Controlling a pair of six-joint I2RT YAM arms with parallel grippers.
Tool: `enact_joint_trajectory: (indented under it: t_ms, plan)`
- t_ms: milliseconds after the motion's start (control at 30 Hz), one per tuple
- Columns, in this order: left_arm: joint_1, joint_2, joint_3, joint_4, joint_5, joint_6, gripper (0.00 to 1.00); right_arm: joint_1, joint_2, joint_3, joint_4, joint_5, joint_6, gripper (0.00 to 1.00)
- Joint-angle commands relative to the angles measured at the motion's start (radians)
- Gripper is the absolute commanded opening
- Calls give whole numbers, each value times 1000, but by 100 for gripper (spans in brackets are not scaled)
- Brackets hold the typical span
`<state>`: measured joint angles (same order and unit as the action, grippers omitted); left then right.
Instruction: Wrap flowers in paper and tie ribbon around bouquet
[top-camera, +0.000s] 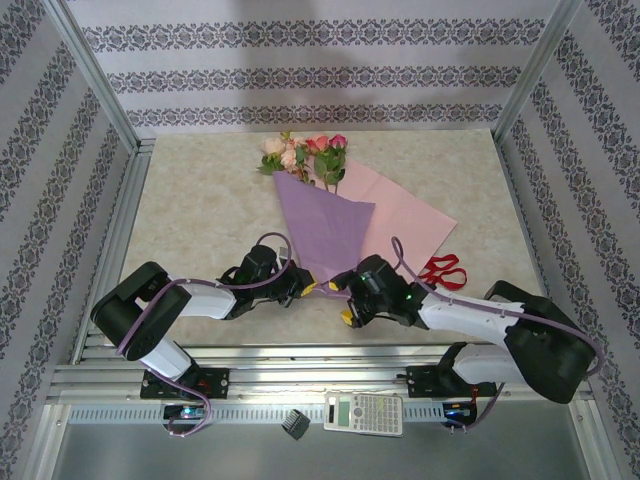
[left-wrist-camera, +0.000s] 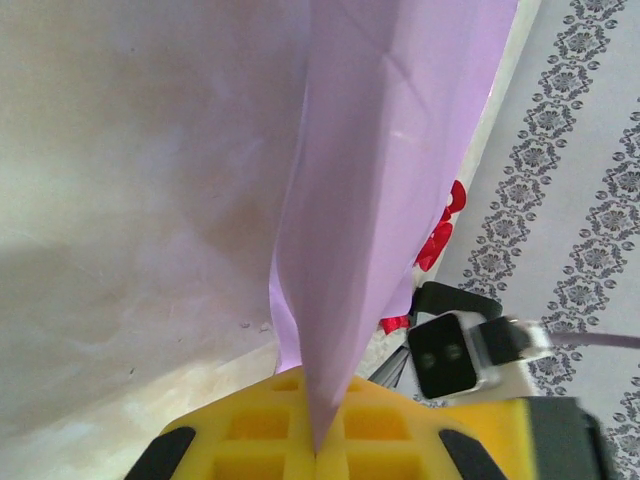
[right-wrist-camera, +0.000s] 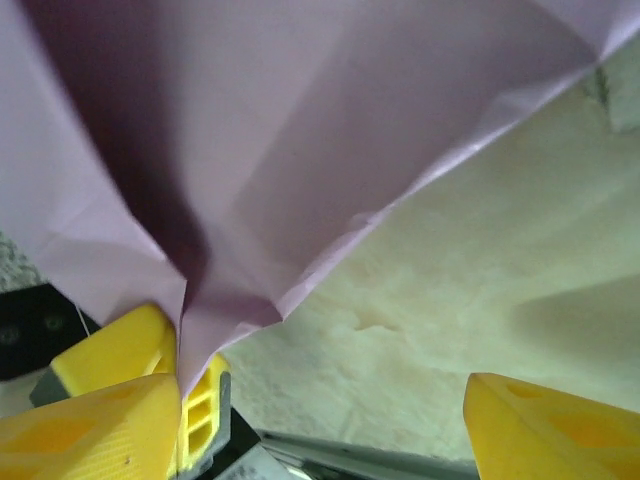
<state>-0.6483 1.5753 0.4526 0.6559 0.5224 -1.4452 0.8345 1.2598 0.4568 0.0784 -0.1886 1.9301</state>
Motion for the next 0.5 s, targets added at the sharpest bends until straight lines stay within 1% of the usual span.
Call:
enact_joint_trajectory:
  t_ms: [0,100,200,400,467]
  plan:
    - [-10,-12,10,46,-2,-4,0,63,36,-4,189,205,261,75]
    - [-9,-18,-1,44,-1,-4,0,103,61,-8,239,305,295,75]
    - [-10,-24,-11,50,-2,-7,0,134,102,-26,314,385,343,72]
    - [-8,-29,-13,53,0,-11,0,195,227,-24,459,467,432,62]
    - [-8,-30,-15,55,4,-13,0,209,265,-21,500,496,455,56]
